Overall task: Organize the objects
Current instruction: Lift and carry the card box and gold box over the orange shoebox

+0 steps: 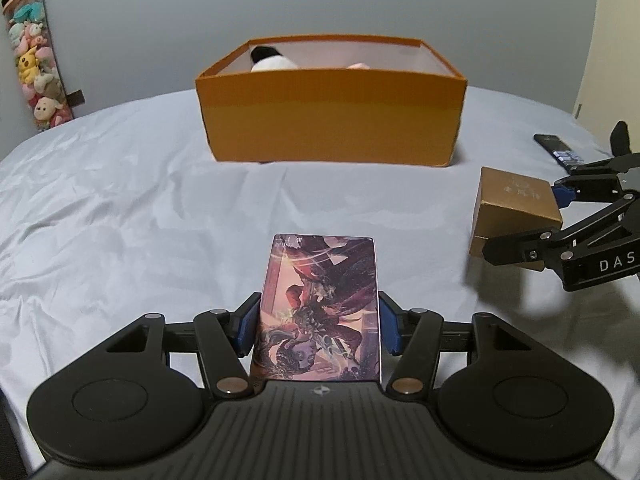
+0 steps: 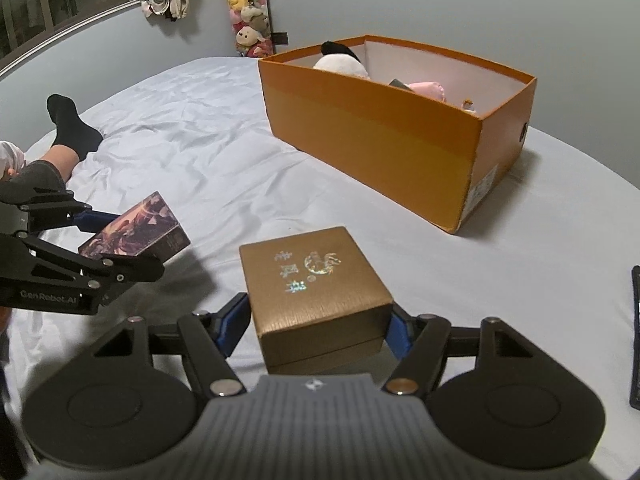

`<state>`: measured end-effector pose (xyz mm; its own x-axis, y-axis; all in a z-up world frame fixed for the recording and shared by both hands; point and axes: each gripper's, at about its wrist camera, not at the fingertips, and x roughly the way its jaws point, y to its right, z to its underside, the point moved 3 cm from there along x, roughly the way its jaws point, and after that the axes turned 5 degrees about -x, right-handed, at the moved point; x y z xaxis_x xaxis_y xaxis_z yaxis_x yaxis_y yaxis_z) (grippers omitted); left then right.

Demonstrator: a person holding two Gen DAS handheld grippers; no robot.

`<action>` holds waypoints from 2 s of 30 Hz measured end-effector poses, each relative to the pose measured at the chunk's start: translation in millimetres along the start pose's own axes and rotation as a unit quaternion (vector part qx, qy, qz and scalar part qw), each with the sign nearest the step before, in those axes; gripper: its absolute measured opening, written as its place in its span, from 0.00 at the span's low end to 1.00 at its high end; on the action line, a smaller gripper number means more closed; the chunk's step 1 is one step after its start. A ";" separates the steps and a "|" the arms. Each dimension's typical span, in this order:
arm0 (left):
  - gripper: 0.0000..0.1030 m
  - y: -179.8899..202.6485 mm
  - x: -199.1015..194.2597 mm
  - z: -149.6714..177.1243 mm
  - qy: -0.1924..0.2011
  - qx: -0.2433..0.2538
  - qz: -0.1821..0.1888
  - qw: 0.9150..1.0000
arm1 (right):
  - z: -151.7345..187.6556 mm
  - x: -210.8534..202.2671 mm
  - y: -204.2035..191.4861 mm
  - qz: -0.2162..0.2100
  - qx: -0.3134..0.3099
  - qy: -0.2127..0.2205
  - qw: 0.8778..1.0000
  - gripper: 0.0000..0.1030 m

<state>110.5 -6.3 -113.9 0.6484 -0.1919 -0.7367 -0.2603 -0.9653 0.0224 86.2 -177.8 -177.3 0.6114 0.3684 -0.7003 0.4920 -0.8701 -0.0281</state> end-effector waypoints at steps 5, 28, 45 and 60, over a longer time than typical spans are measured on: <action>0.65 6.7 -9.4 -6.0 0.010 0.002 0.003 1.000 | -2.7 -12.5 2.1 0.004 0.003 0.005 1.000 0.68; 0.65 25.4 -34.2 -104.8 0.087 0.044 0.013 0.995 | -76.1 -44.6 36.5 0.032 0.006 0.069 0.997 0.68; 0.65 28.1 -2.4 -210.2 0.133 0.082 0.018 0.988 | -180.2 -40.0 49.9 0.079 -0.022 0.119 0.989 0.68; 0.65 20.7 99.1 -252.1 0.060 0.138 0.012 0.988 | -186.6 41.3 100.7 0.079 0.010 0.056 0.995 0.68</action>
<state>349.7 -90.0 -16.0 0.7160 -0.2503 -0.6517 -0.4514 -0.8781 -0.1586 276.7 -189.2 -75.9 0.7465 0.2598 -0.6126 0.3729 -0.9258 0.0618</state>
